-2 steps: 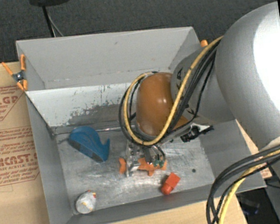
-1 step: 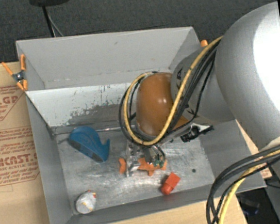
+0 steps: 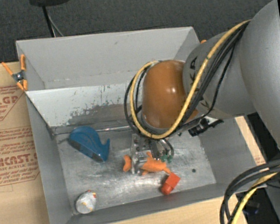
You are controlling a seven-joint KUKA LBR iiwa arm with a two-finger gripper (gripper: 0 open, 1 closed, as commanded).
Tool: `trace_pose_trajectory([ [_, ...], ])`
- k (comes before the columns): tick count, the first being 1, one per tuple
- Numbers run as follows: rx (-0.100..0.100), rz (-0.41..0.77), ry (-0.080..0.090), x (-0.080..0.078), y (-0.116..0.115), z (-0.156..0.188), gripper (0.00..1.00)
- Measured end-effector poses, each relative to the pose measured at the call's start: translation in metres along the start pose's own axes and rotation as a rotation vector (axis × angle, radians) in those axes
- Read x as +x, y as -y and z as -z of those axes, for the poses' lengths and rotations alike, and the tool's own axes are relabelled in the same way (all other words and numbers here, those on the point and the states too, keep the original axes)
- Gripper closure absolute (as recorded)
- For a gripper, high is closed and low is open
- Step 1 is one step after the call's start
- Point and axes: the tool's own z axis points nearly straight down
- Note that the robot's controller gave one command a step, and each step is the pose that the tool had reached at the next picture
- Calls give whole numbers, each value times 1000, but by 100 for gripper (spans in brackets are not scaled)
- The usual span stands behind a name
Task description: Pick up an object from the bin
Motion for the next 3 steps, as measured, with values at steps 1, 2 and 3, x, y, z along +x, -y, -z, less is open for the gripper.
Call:
trace_pose_trajectory([
  [1, -3, -6, 13, -25, -6, 22, 100],
  [2, 2, 90, -2, 6, 11, 65, 100],
  [3, 1, 158, 6, -10, -4, 137, 100],
])
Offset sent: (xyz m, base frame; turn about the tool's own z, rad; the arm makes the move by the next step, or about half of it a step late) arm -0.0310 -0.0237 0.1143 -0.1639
